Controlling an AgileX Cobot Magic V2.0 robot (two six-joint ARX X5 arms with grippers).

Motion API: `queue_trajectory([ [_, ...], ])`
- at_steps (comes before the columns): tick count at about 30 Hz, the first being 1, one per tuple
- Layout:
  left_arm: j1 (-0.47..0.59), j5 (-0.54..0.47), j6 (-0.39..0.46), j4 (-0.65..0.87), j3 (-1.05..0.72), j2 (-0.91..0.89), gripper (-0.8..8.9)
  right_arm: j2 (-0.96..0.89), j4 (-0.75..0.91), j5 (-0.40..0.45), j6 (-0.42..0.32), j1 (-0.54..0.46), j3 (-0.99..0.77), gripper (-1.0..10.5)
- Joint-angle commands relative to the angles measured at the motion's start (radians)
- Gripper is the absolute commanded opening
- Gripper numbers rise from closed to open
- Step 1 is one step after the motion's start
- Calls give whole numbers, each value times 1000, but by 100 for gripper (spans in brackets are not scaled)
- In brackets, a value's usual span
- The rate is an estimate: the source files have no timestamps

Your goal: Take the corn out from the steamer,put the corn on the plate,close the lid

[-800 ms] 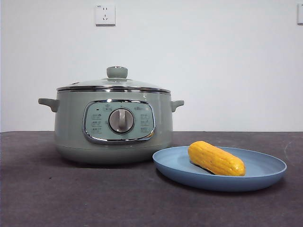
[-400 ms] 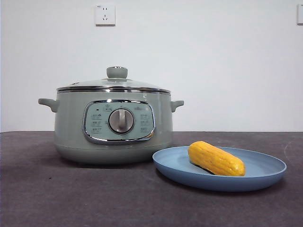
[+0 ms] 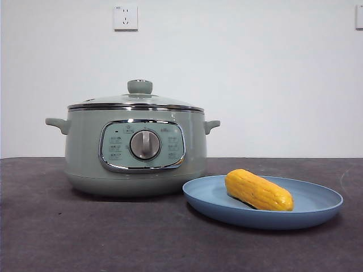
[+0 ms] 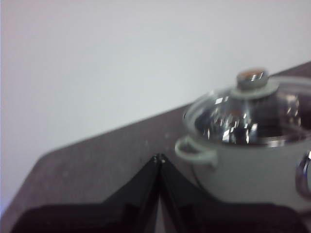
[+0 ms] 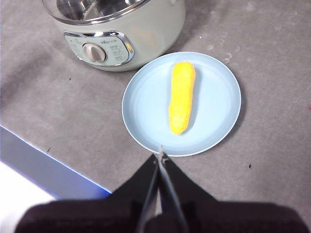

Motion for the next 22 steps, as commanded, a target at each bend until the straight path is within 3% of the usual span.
queue_trajectory([
  [1,14,-3,-28,5,-66,-36,-3,-2,5,3,-5,1,-8,2],
  [13,21,-1,-125,-56,-224,-149,-3,-2,5,3,-5,1,-8,2],
  [22,24,8,-133,-94,-224,-149,-3,-2,5,3,-5,1,-8,2],
])
